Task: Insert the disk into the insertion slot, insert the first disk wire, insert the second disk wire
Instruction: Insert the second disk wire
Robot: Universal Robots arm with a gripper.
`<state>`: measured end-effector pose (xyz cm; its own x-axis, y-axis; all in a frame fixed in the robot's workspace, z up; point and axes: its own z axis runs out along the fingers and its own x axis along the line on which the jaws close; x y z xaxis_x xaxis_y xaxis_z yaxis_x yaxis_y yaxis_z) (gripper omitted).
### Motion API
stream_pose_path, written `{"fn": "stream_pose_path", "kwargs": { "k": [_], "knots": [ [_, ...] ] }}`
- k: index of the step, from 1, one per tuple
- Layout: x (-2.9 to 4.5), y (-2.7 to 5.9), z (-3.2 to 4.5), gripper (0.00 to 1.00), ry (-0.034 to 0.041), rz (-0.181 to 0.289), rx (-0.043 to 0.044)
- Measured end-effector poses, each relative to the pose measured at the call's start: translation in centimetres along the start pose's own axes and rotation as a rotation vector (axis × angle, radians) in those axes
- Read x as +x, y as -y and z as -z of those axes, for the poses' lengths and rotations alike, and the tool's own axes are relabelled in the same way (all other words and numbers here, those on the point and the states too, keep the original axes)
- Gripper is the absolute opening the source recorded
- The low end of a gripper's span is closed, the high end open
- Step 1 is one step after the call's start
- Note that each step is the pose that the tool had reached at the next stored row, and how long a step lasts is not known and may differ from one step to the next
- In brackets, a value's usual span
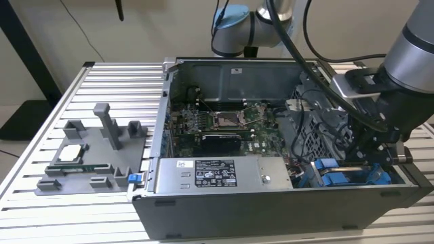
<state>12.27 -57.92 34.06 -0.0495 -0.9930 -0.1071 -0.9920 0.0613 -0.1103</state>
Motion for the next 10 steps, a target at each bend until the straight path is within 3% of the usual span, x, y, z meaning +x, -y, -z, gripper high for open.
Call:
{"fn": "stream_pose_path", "kwargs": {
  "k": [10],
  "knots": [
    [0.09,0.00,-0.77,0.00,-0.0017,0.000,-0.0001]
  ]
}}
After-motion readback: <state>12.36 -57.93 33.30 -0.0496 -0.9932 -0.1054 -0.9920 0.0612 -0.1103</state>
